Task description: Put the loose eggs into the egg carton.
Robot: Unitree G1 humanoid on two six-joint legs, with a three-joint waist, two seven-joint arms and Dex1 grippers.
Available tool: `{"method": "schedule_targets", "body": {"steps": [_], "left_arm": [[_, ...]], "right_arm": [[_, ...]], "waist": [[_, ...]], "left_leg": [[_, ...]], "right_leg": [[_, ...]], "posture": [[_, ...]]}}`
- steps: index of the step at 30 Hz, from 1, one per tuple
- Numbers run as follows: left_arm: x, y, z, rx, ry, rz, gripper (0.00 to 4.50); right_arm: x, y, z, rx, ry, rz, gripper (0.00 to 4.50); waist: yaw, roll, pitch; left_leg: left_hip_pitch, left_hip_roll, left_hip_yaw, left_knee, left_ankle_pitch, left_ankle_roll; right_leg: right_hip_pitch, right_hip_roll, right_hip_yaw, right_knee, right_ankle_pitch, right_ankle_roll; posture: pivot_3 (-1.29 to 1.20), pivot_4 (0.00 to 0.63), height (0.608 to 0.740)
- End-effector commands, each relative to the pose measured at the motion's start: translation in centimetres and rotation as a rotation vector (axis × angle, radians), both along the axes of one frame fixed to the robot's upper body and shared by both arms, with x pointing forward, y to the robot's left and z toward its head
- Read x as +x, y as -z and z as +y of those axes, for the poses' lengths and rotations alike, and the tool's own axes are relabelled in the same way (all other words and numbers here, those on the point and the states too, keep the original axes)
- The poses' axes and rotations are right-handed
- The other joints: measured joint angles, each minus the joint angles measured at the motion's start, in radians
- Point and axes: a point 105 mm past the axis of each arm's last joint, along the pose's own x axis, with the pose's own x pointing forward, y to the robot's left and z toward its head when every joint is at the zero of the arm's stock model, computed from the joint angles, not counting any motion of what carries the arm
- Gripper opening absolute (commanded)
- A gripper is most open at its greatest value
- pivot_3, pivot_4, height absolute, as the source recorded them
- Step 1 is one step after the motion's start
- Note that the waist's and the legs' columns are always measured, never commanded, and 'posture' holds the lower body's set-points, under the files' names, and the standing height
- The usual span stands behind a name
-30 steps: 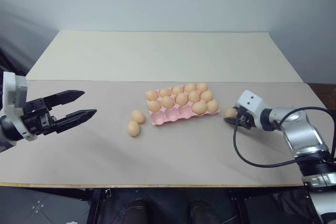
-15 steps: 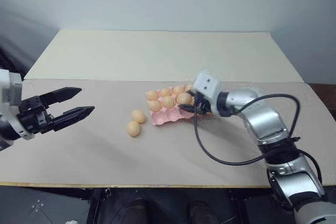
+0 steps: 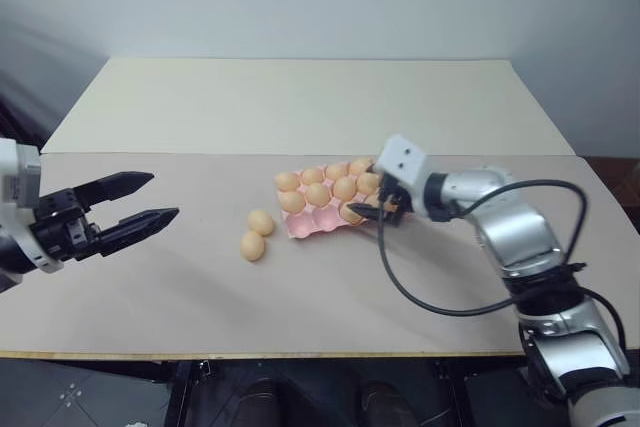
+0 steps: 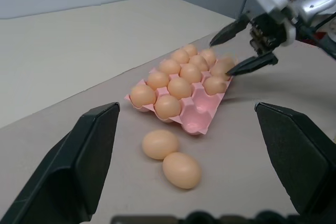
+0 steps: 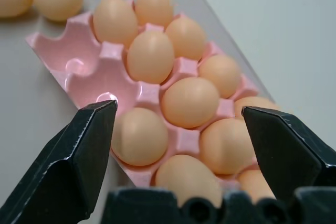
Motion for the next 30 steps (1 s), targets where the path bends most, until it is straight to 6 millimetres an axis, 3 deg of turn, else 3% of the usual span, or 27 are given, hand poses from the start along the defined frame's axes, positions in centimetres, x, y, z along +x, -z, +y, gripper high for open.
{"method": "schedule_targets", "body": {"steps": [1, 5, 10, 16, 22, 30], "left_arm": [[-0.7, -0.9, 1.6, 0.037, -0.051, -0.033, 4.50], [-1.6, 0.3, 3.0, 0.061, -0.076, 0.016, 4.50], [-1.7, 2.1, 2.8, 0.104, -0.061, 0.046, 4.50], [0.0, 4.2, -0.1, 0.164, -0.072, 0.108, 4.50], [2.3, 7.0, -6.6, 0.196, -0.102, 0.187, 4.50], [5.3, 9.1, -7.9, 0.235, -0.344, 0.333, 4.50]], "right_arm": [[-1.6, -3.0, -3.8, 0.081, 0.026, -0.032, 4.46], [-4.0, -2.9, -7.9, 0.080, -0.021, -0.042, 4.46], [-5.1, -0.7, -9.7, 0.030, -0.034, 0.006, 4.46], [-4.9, -0.8, -9.1, 0.038, -0.036, -0.015, 4.46], [-4.8, -1.0, -8.6, 0.043, -0.031, -0.041, 4.46], [-5.1, -1.1, -8.4, 0.059, -0.023, -0.047, 4.46]], "waist": [[0.002, 0.000, 0.000], [0.005, 0.000, 0.000], [-0.005, 0.000, 0.000], [0.000, 0.000, 0.000], [0.015, 0.000, 0.000], [0.018, -0.001, 0.000]], "left_leg": [[0.000, 0.000, 0.000, 0.000, 0.000, 0.000], [0.004, 0.000, 0.000, 0.000, 0.000, 0.000], [0.008, 0.000, 0.001, -0.001, 0.000, 0.000], [0.008, 0.000, 0.001, -0.001, 0.000, 0.001], [0.007, -0.001, 0.001, 0.000, -0.001, 0.001], [0.007, -0.001, -0.001, 0.000, 0.000, 0.001]], "right_leg": [[0.000, 0.000, 0.000, 0.000, 0.000, 0.000], [0.005, 0.000, -0.001, -0.008, 0.000, 0.000], [0.008, 0.001, 0.000, -0.008, 0.000, 0.000], [0.008, 0.001, 0.002, -0.008, 0.000, 0.000], [0.008, 0.000, 0.002, -0.008, 0.000, 0.001], [0.008, 0.000, 0.002, -0.007, 0.000, 0.001]], "posture": [[0.00, 0.150, 0.740], [0.00, 0.150, 0.740], [0.00, 0.150, 0.740], [0.00, 0.150, 0.740], [0.00, 0.150, 0.740], [0.00, 0.150, 0.740]]}}
